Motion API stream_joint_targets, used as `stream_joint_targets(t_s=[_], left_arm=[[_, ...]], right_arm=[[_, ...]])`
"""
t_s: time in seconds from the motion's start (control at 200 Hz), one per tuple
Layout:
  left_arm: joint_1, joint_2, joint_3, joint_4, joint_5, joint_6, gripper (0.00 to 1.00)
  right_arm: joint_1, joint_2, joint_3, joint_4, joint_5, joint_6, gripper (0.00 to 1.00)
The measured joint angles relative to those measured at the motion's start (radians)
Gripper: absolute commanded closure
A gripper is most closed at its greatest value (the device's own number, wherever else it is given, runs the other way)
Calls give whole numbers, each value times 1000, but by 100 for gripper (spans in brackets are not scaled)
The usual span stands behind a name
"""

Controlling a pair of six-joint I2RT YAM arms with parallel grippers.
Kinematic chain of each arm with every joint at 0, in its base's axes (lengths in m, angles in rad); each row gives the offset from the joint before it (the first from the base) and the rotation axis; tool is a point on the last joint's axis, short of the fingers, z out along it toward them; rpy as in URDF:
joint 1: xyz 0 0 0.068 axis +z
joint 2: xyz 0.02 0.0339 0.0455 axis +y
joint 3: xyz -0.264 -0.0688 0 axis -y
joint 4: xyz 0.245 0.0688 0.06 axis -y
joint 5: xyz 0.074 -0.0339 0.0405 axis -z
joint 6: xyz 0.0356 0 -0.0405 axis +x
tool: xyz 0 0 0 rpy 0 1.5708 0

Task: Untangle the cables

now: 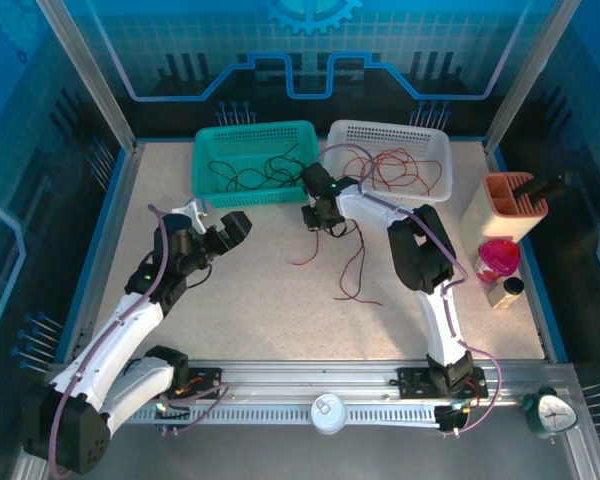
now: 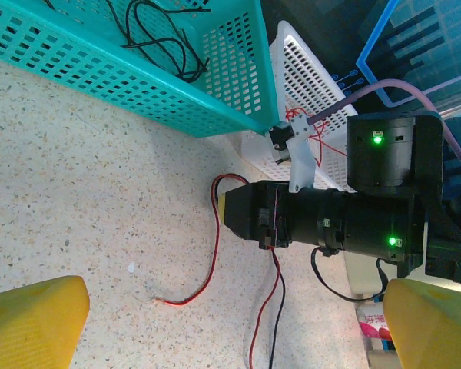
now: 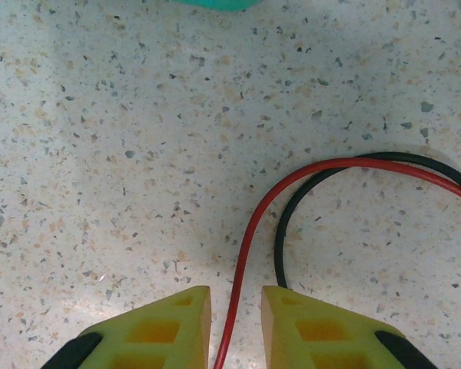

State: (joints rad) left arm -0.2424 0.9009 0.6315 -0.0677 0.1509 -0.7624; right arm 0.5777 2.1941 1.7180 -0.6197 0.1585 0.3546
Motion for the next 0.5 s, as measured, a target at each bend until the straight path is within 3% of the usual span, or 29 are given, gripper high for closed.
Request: stream_joint_targets(t_s=[0.5], left_arm=[[0,-8,0,-6,0,0,1]], right_arm=[[0,-1,-19,37,18,4,74]])
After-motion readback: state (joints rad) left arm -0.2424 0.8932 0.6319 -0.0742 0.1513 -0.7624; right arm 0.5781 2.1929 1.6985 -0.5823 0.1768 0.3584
